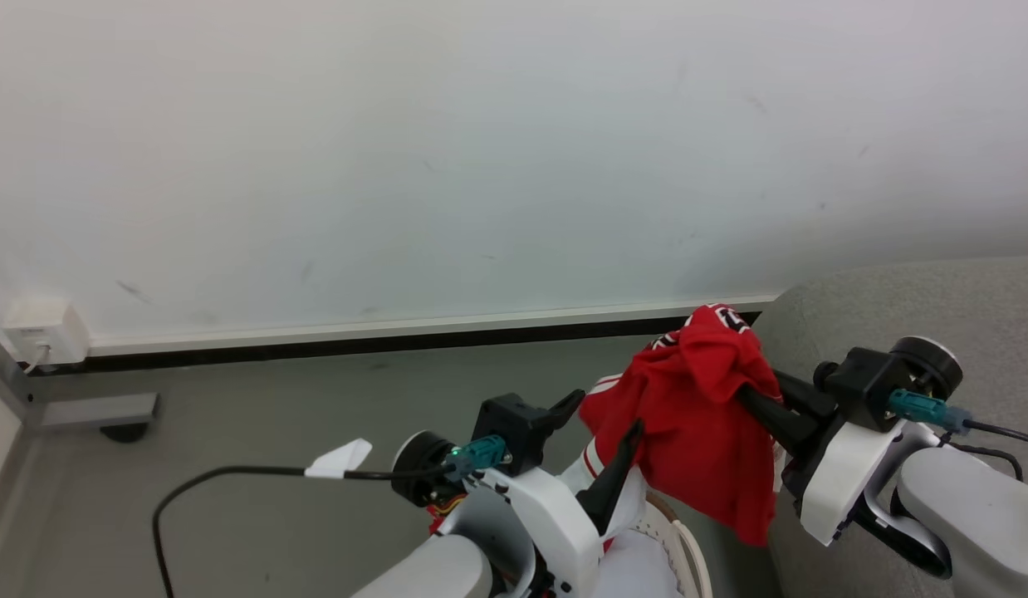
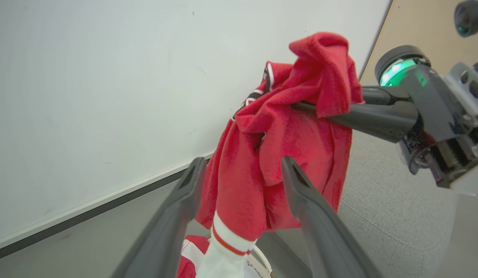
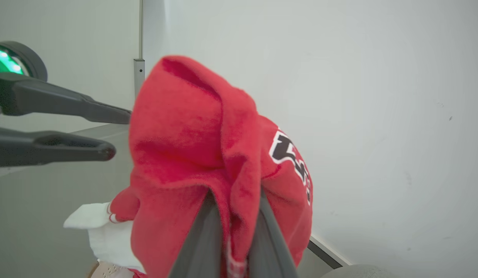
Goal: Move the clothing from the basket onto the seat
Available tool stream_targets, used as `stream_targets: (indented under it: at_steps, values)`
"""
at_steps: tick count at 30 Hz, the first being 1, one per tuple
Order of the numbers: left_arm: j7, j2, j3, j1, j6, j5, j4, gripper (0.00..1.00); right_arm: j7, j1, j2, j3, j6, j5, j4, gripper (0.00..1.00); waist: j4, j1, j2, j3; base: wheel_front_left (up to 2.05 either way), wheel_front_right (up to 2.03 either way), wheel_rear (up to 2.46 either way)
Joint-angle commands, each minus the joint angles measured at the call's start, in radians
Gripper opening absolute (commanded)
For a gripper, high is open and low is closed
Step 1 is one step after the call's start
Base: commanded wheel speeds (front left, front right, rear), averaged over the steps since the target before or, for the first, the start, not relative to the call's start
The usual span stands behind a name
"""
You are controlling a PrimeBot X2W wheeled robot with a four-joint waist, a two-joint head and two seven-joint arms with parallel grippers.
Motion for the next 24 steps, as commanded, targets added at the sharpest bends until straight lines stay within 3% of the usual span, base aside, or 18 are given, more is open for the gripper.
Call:
stream_targets:
  at_steps: [1, 24]
  values:
    - [-0.012, 0.006, 0.002, 0.011, 0.004, 0.007, 0.005, 1.0, -0.005, -0.002, -0.012, -0.012, -0.002, -0.001, -0.007, 0.0, -0.015, 0.0, -0.0001, 0.007, 0.0, 0.0, 0.0]
    - [-0.065, -0.029, -0.001, -0.026, -0.008, -0.005, 0.046, 1.0, -0.005, 0.027, -0.12, -0.143, -0.002, -0.036, -0.055, 0.0, -0.277, 0.0, -0.0001, 0.045, 0.0, 0.0, 0.0]
